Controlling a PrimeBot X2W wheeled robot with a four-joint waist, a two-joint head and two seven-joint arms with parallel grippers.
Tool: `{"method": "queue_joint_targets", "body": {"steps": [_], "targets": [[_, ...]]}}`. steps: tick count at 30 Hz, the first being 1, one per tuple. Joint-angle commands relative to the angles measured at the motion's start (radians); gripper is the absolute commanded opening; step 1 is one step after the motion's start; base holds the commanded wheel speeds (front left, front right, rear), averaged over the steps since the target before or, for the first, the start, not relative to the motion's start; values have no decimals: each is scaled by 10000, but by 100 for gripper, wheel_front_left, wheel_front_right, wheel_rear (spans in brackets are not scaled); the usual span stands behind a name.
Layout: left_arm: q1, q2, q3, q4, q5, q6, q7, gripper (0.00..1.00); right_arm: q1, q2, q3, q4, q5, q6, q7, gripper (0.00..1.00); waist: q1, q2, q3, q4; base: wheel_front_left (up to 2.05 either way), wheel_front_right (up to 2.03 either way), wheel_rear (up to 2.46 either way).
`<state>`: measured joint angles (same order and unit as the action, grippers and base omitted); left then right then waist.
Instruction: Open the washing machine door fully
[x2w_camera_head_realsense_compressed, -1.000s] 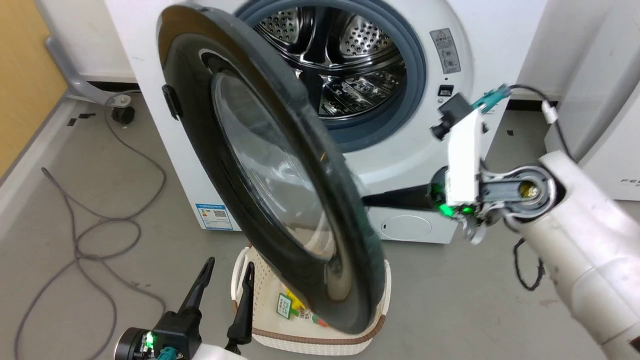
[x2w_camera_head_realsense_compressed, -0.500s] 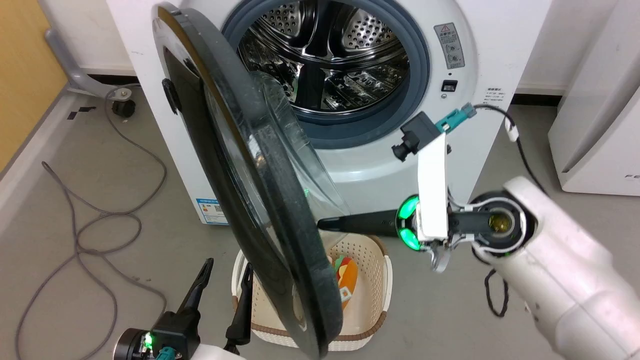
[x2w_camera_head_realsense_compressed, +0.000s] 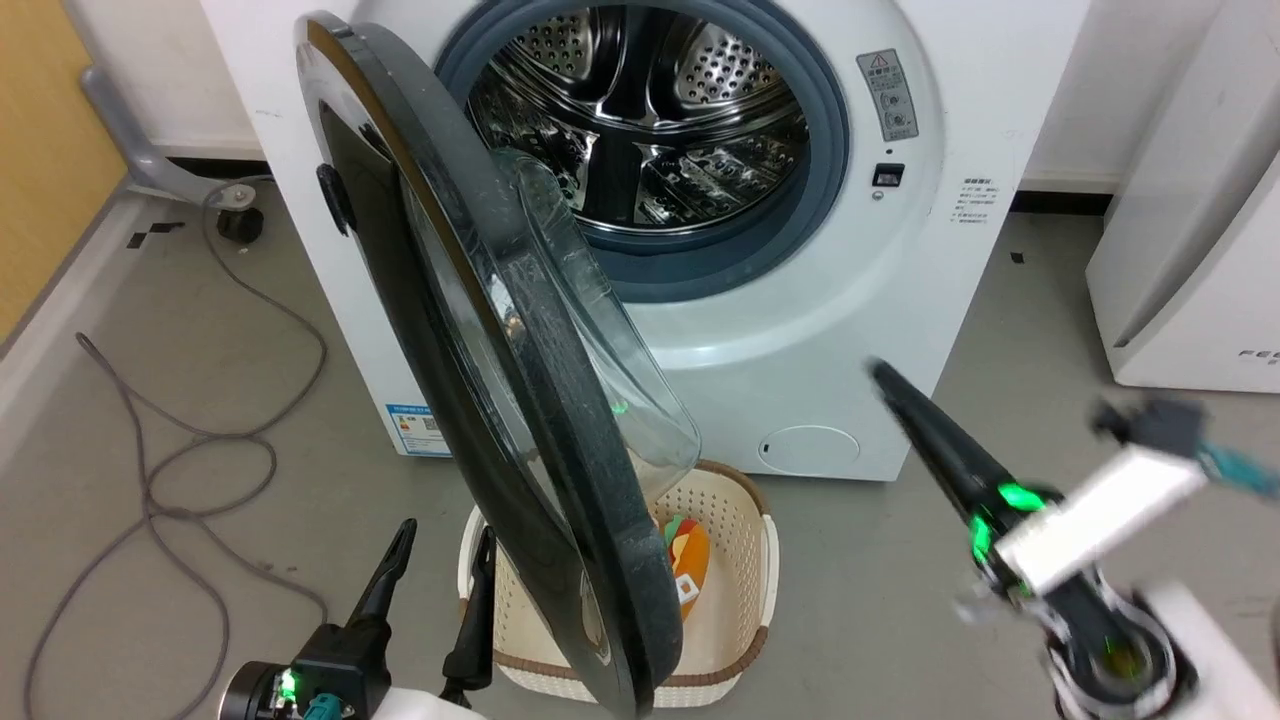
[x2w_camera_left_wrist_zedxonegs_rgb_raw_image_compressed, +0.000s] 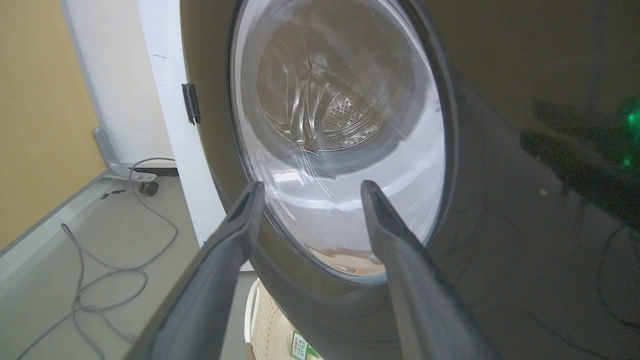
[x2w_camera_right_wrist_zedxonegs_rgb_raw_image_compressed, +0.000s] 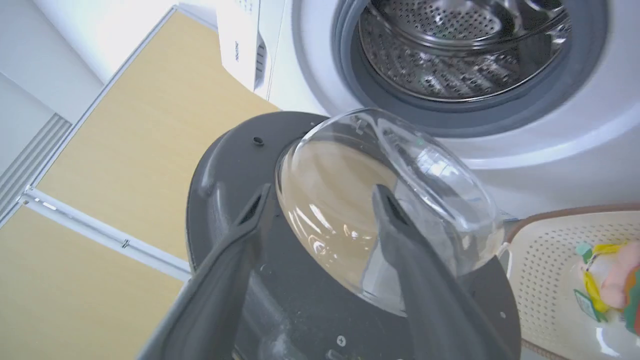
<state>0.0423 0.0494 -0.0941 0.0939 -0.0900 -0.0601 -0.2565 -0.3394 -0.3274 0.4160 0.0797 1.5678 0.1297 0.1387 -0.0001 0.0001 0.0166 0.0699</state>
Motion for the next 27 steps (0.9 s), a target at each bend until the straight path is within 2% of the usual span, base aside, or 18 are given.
{"method": "queue_joint_targets", "body": {"steps": [1, 2, 3, 6, 11, 15, 20, 23, 27], "targets": [[103, 10, 21, 11, -4, 57, -53, 100, 423, -76, -111, -54, -170, 10, -331, 100, 1, -1, -63, -13, 0, 0, 0], [175, 10, 52, 17, -19, 82, -53, 100, 1278, -125, -353, -94, -627, 10, -1246, 100, 1, -1, -123, -60, 0, 0, 0], [175, 10, 52, 17, -19, 82, -53, 100, 1278, -125, -353, -94, -627, 10, -1246, 100, 1, -1, -123, -60, 0, 0, 0], [233, 10, 67, 19, -57, 108, -53, 100, 2297, -270, -546, 176, -1725, 10, -2384, 100, 1, -1, -150, -160, 0, 0, 0], [240, 9, 57, 42, -65, 94, -53, 100, 3302, -48, -1520, 1129, -4200, 10, -3707, 100, 1, -1, -119, -313, 0, 0, 0], [244, 9, 87, 35, -92, 110, -53, 100, 3678, 823, -3351, 1570, -6804, 10, -3942, 100, 1, -1, -86, -416, 0, 0, 0], [220, 9, 113, 19, -125, 129, -53, 100, 3900, 2157, -5438, 495, -10934, 10, -3980, 100, 1, -1, -12, -451, 0, 0, 0], [182, 9, 118, 40, -123, 131, -53, 100, 4111, 2581, -5748, -593, -12770, 10, -3593, 100, 1, -1, 6, -435, 0, 0, 0], [161, 9, 150, 81, -112, 124, -53, 100, 4536, 2742, -5505, -1795, -14553, 10, -2940, 100, 1, -1, 6, -421, 0, 0, 0]]}}
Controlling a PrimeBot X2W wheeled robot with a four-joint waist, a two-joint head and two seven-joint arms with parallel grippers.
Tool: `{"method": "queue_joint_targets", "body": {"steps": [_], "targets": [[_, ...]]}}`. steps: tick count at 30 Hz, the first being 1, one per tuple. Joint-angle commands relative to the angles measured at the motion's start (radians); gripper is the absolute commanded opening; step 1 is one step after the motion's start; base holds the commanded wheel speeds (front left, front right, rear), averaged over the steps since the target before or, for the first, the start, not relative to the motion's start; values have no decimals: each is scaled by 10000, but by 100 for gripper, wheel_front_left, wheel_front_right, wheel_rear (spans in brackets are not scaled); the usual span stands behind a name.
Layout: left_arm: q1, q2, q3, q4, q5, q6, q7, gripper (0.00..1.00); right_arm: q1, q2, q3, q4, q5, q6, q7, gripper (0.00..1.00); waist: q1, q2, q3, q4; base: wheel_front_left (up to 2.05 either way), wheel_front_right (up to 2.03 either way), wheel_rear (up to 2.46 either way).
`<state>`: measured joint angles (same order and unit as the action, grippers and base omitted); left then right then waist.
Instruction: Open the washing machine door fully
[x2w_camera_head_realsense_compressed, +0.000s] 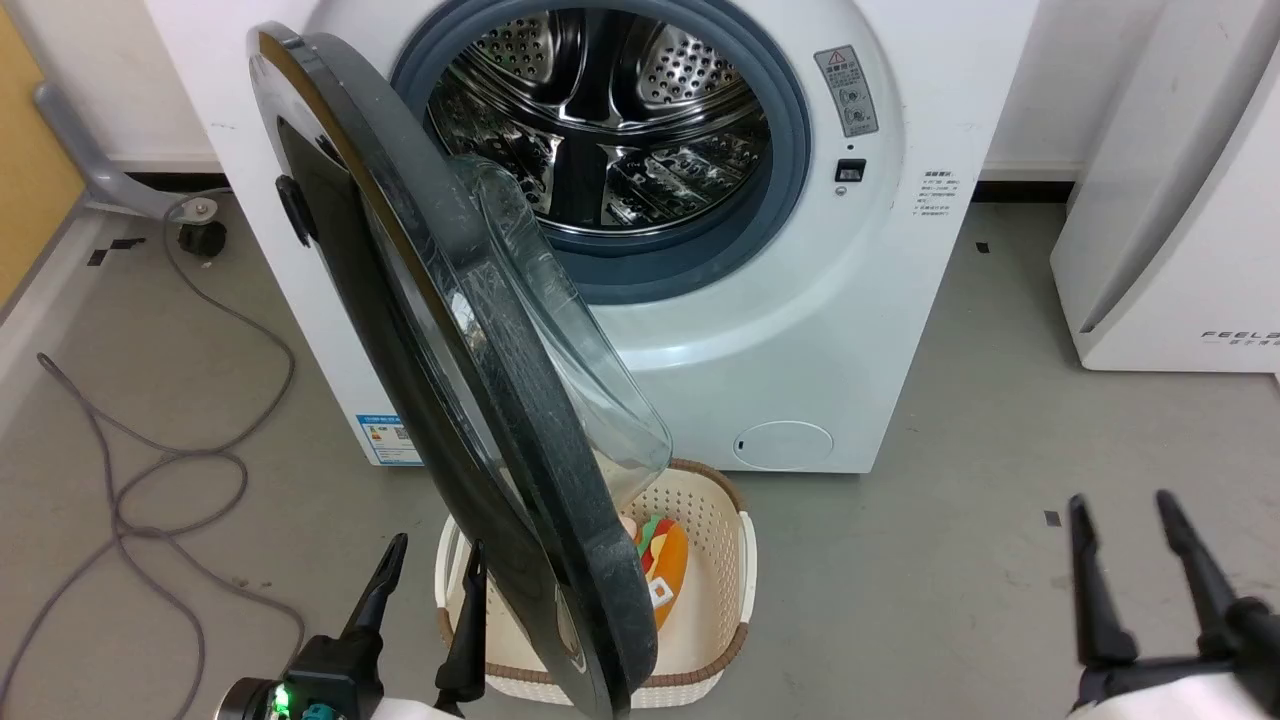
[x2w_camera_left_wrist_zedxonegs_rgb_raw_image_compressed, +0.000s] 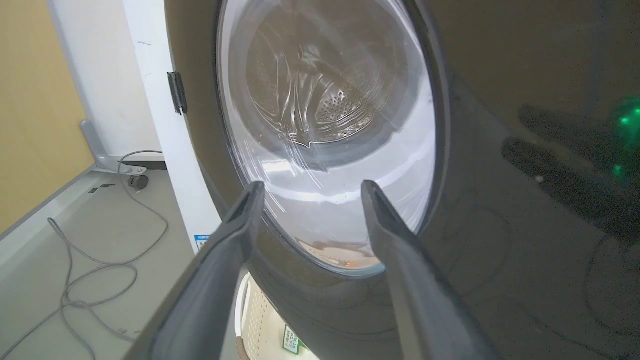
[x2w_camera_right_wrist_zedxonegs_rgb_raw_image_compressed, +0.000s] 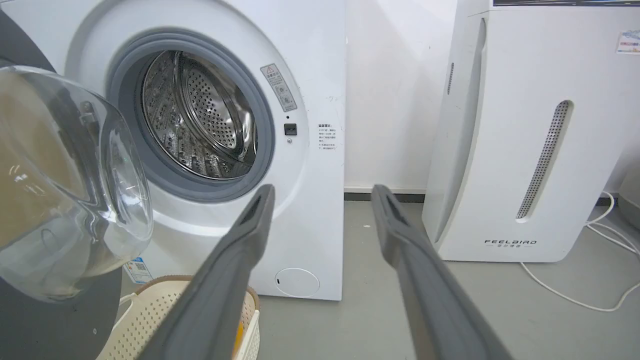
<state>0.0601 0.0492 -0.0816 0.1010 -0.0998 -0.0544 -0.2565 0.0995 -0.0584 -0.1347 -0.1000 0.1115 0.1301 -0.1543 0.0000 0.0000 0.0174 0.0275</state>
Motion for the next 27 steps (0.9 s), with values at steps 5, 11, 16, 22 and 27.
{"method": "queue_joint_targets", "body": {"steps": [5, 11, 16, 22, 27], "targets": [[-16, 11, 43, 59, 21, 34, -53, 100, 701, 76, 441, -559, -750, 6, 498, 100, 0, 0, 10, -4, 0, 0, 0], [-5, 11, 73, 137, 34, 3, -53, 100, 930, 79, 593, -234, -742, 6, 464, 100, 0, 0, -20, -29, 0, 0, 0], [22, 11, 60, 203, 23, -7, -53, 98, 908, 80, 690, 88, -484, 6, 367, 100, 0, 0, -73, -29, 0, 0, 0], [29, 11, 56, 334, -60, -115, -53, 0, 873, 81, 721, 275, -290, 6, 209, 100, 0, 0, -125, -48, 0, 0, 0], [-13, 11, 113, 223, -145, -81, -53, 0, 855, 81, 716, 360, -235, 6, 164, 100, 0, 0, -143, -55, 0, 0, 0]]}}
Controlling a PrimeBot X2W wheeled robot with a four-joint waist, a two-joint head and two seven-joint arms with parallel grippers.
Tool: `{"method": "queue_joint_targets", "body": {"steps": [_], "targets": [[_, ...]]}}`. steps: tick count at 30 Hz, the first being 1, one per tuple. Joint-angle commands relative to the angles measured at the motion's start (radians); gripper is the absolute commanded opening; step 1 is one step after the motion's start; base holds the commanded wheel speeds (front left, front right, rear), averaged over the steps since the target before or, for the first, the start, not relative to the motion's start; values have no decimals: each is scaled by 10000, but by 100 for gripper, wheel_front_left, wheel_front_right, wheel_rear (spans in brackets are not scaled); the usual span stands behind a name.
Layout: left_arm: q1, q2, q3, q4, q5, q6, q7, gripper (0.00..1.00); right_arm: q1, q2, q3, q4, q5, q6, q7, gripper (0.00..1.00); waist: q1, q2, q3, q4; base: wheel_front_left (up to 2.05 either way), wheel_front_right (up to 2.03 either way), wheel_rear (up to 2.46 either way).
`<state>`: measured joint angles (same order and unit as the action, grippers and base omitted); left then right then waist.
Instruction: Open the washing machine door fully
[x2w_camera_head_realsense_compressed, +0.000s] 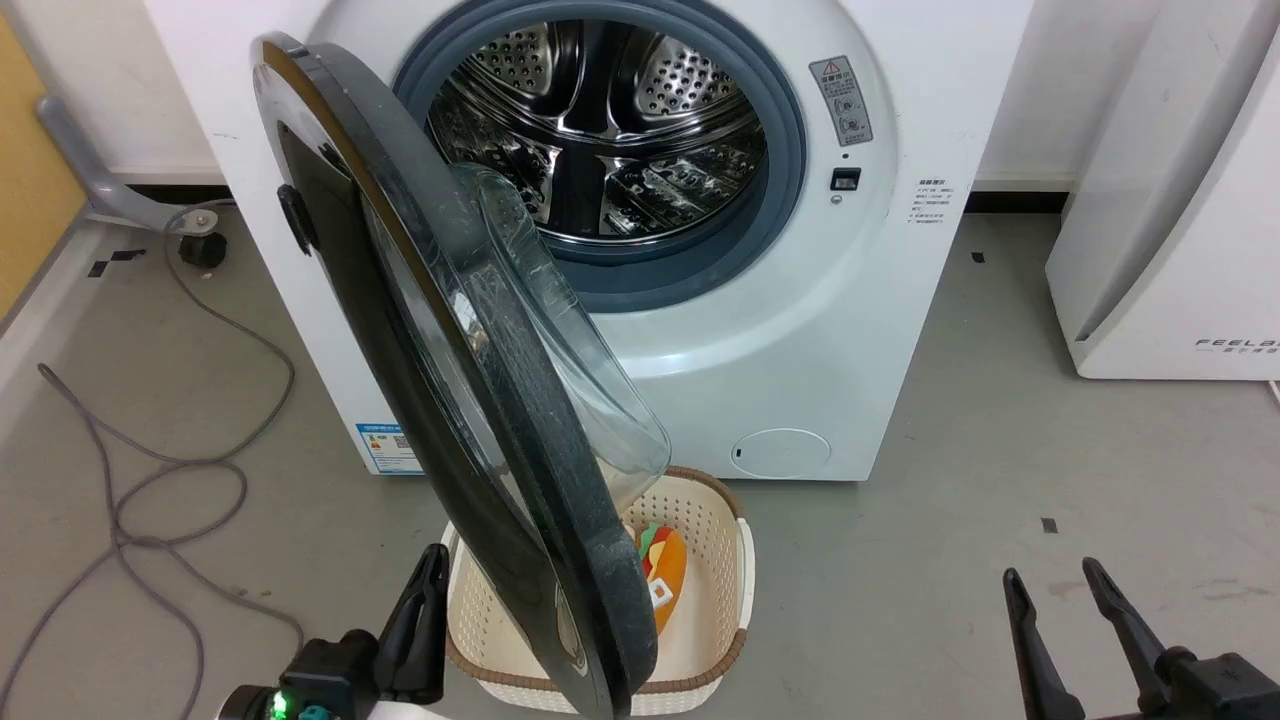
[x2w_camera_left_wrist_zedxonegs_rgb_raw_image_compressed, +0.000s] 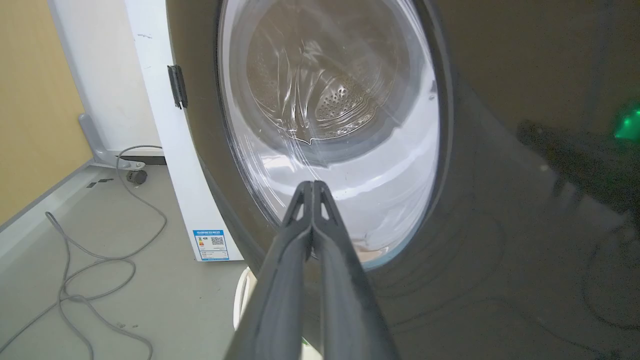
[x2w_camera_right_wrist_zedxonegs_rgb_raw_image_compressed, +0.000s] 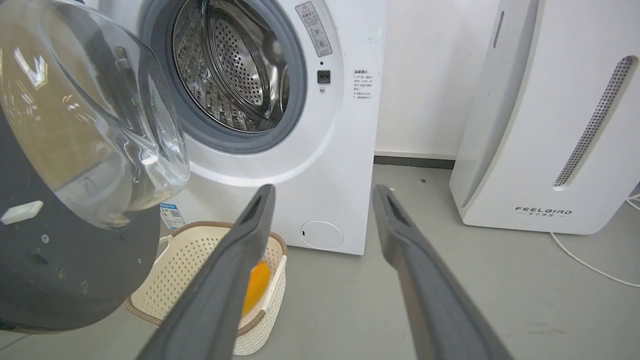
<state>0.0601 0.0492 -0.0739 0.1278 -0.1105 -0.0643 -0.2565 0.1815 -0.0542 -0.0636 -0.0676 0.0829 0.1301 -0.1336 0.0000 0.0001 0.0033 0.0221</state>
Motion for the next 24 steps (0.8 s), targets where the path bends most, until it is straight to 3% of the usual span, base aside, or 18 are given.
{"method": "queue_joint_targets", "body": {"steps": [1, 12, 19, 24], "targets": [[-20, 11, 42, -68, -61, 39, -53, 0, 33, 39, 11, 53, 60, 6, -39, 100, 0, -1, -5, -2, 0, 0, 0], [-503, 81, 255, -1408, -218, 305, -53, 0, 15, 39, -93, 194, 69, 6, -59, 100, 0, -1, -17, 84, 0, 0, 0], [-981, 112, 297, -3644, -321, 567, 171, 0, -14, 39, -192, 251, -36, 6, -115, 100, 0, -1, 25, 158, 0, 0, 0], [-1789, 108, 90, -5268, -534, 474, 633, 0, -73, 39, -223, 237, -145, 6, -209, 100, 0, -1, 101, 230, 0, 0, 0]]}}
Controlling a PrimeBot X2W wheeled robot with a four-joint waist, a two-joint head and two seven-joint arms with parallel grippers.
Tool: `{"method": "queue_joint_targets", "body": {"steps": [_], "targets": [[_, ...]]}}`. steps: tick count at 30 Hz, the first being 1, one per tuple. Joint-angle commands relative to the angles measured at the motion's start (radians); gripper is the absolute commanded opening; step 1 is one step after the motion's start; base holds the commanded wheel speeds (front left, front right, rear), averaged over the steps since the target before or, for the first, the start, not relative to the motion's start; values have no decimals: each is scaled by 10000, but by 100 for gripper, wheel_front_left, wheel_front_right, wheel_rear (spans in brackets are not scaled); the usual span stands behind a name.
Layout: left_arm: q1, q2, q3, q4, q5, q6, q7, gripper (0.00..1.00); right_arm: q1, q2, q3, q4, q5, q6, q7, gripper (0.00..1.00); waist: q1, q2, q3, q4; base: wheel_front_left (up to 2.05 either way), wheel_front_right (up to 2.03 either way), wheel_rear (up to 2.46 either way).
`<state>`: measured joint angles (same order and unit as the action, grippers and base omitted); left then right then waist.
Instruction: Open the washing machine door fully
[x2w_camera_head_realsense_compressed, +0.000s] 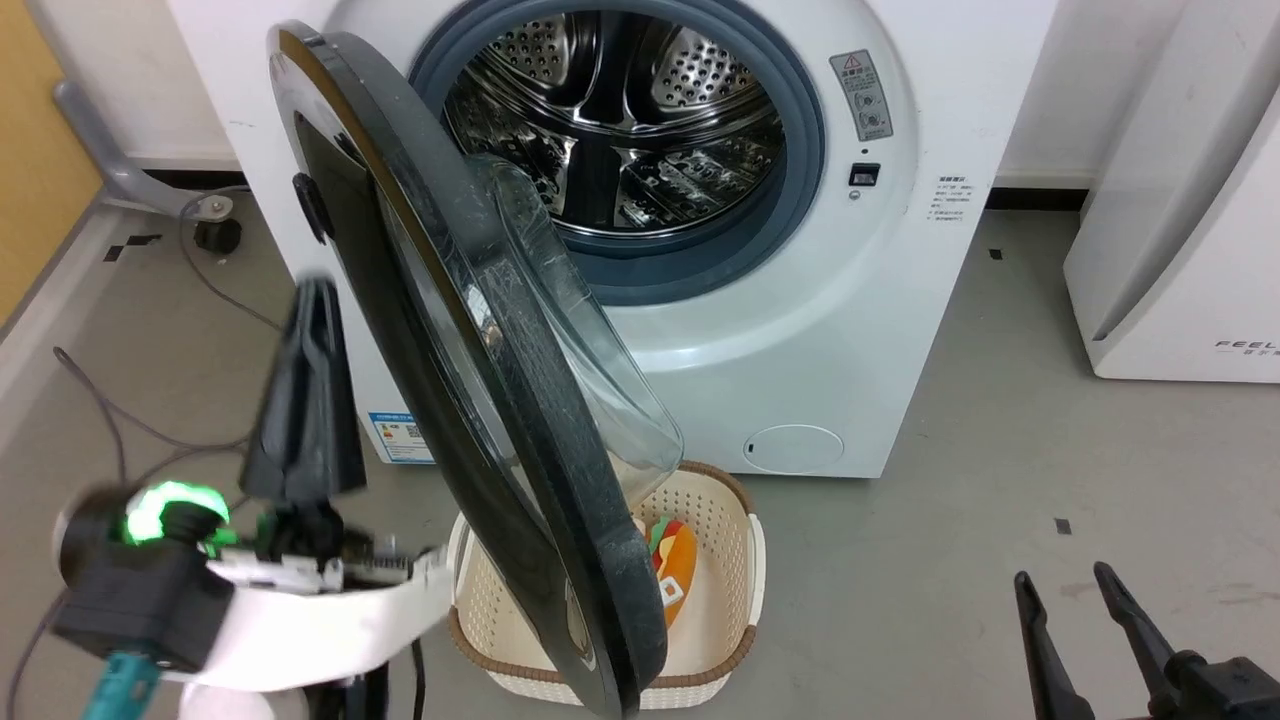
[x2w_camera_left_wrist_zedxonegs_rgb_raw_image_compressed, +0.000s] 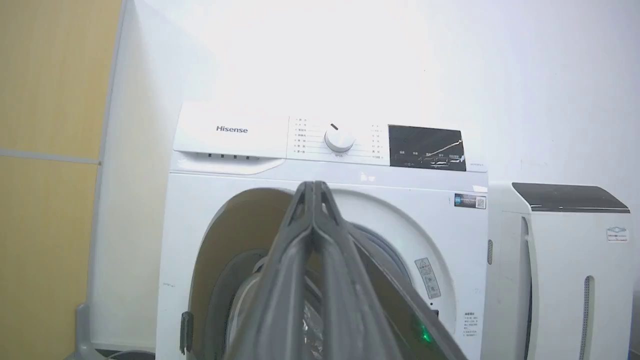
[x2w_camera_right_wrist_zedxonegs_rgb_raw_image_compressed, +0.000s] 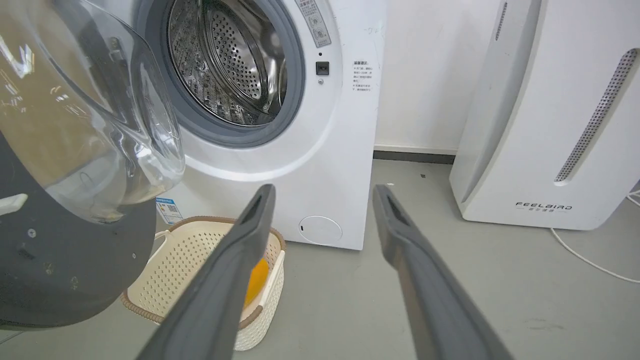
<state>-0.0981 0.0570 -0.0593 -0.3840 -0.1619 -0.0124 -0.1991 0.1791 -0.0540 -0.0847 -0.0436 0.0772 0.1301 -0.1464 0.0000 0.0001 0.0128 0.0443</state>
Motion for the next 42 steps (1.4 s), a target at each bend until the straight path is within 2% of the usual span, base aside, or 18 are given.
{"method": "queue_joint_targets", "body": {"steps": [1, 5, 12, 21, 25, 31, 38, 42], "targets": [[-393, 28, -146, -433, -65, -99, 171, 0, -60, 37, -21, -6, -101, 6, -90, 100, 0, -1, 21, 16, 0, 0, 0], [-911, 19, -557, -1175, -254, -305, 519, 0, -102, 37, -39, 3, -136, 6, -99, 100, 0, -1, 40, 10, 0, 0, 0], [-1243, -22, -2435, -2411, -1194, -715, 1650, 0, -76, 37, -140, 86, -50, 6, -119, 100, 0, -1, 21, -37, 0, 0, 0], [-188, -37, -4600, -1818, -2283, -828, 3252, 0, -84, 37, -255, 172, -28, 6, -171, 100, 0, -1, 50, 27, 0, 0, 0], [815, -24, -5317, -1227, -2826, -564, 3979, 0, -74, 37, -256, 235, -3, 6, -173, 100, 0, -1, 23, 58, 0, 0, 0], [1763, 189, -5833, -38, -2762, -99, 4628, 0, -63, 37, -174, 345, 47, 6, -175, 100, 0, -1, -57, 85, 0, 0, 0], [1082, 155, -5508, 1601, -2064, 233, 3838, 0, -40, 37, -104, 416, 101, 6, -124, 100, 0, -1, -109, 144, 0, 0, 0], [497, 22, -5344, 2370, -2386, 385, 3328, 0, -4, 37, -62, 424, 117, 6, -93, 100, 0, -1, -129, 148, 0, 0, 0]]}}
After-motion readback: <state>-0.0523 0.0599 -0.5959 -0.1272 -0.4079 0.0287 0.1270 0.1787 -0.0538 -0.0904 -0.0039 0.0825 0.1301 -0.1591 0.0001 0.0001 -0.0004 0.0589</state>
